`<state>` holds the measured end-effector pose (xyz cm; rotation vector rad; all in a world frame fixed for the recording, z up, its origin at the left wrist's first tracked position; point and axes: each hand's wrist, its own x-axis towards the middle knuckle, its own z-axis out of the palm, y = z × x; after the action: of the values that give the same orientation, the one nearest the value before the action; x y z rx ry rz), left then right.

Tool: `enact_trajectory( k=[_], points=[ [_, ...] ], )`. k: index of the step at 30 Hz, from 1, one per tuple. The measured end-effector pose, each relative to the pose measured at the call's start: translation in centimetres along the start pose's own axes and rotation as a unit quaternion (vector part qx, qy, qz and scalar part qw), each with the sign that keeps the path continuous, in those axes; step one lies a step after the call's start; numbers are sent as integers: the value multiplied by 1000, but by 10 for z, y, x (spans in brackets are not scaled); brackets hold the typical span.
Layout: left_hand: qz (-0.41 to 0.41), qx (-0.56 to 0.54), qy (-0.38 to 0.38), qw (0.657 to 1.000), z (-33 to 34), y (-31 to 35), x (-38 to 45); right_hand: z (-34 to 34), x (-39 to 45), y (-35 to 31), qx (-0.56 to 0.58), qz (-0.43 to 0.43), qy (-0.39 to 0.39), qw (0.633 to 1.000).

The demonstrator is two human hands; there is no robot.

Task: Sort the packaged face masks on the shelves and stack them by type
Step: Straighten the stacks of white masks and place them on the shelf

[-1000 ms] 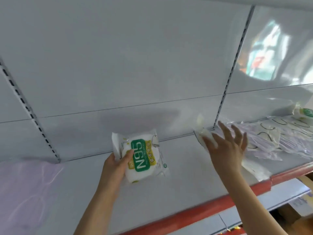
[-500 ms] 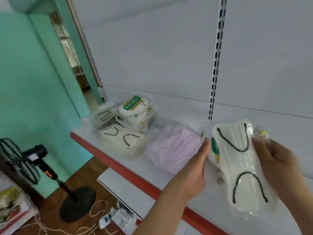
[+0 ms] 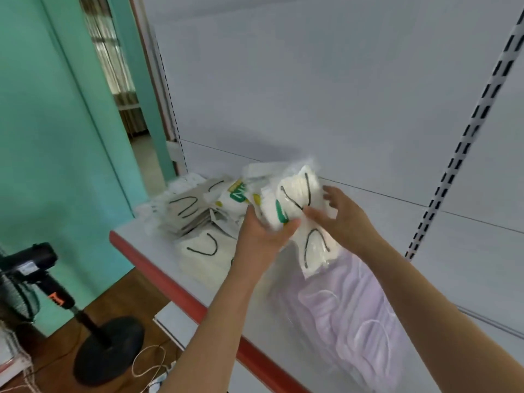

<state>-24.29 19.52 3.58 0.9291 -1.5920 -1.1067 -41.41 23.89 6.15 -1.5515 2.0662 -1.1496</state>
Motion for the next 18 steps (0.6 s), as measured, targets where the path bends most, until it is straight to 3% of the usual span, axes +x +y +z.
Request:
enact_trajectory(
  k=[2, 5, 10, 14, 18],
  points=[
    [-43, 96, 8, 994, -6, -21, 8, 18, 14, 21, -38, 64, -25, 997],
    [-7, 163, 34, 986, -9, -40, 7, 27, 12, 44, -10, 108, -57, 992],
    [-34, 147, 10, 988, 0, -37, 8, 36, -4, 42, -98, 24, -111, 989],
    [-35, 151, 21, 988, -1, -32, 11, 34, -1, 37, -8, 47, 17, 999],
    [-30, 156, 36, 987, -1, -32, 16, -8, -5, 48, 146, 127, 90, 977]
  ],
)
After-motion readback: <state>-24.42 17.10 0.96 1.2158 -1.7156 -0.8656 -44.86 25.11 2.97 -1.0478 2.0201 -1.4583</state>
